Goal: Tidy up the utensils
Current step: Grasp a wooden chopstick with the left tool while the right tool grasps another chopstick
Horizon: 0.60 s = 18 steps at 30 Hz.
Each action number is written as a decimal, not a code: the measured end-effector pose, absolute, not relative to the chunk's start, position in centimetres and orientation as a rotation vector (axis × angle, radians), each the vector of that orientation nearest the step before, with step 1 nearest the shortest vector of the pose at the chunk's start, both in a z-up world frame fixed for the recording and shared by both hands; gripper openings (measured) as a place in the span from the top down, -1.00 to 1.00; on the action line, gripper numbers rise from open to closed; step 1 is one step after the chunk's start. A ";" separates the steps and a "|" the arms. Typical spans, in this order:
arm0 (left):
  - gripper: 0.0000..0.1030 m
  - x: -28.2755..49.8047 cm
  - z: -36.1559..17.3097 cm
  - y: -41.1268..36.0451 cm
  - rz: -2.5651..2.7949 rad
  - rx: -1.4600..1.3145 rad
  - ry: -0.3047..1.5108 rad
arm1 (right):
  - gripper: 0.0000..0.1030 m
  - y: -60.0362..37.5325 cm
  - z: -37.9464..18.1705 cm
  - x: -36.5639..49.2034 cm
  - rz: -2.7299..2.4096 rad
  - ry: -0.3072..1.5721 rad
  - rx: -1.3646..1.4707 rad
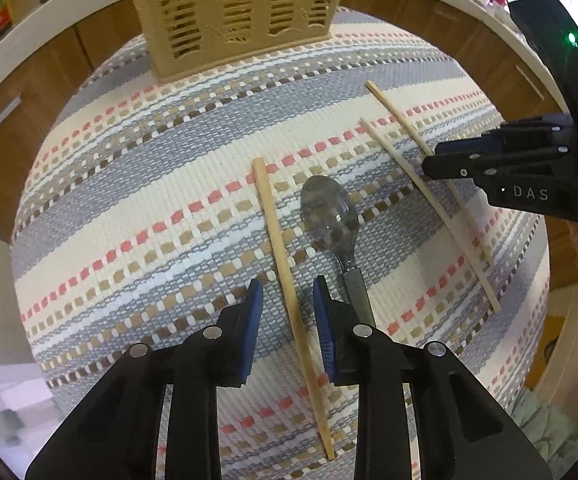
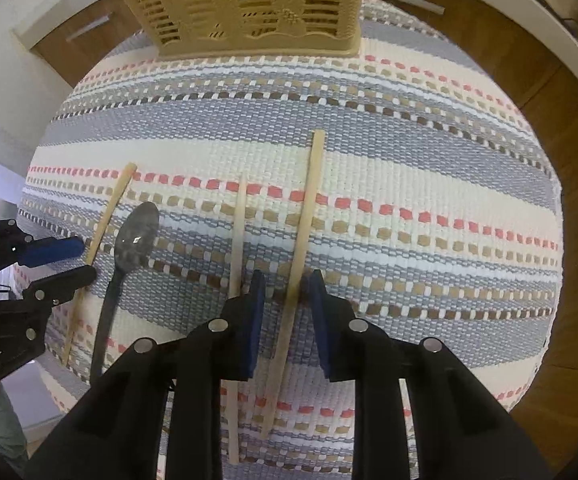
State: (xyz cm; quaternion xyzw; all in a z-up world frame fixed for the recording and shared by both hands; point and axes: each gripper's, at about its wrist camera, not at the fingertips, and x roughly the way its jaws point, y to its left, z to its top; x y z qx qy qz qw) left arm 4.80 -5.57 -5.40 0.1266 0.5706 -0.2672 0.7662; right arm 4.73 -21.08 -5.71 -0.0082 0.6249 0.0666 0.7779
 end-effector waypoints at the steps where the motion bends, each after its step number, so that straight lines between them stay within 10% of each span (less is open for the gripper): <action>1: 0.52 5.0 -5.5 -5.8 -0.582 0.284 1.246 | 0.60 -21.0 -5.7 5.0 0.144 1.366 -0.018; 18: 0.92 5.1 -5.8 -8.4 -0.482 0.338 1.193 | 0.93 -19.2 -5.4 5.3 0.196 1.340 -0.065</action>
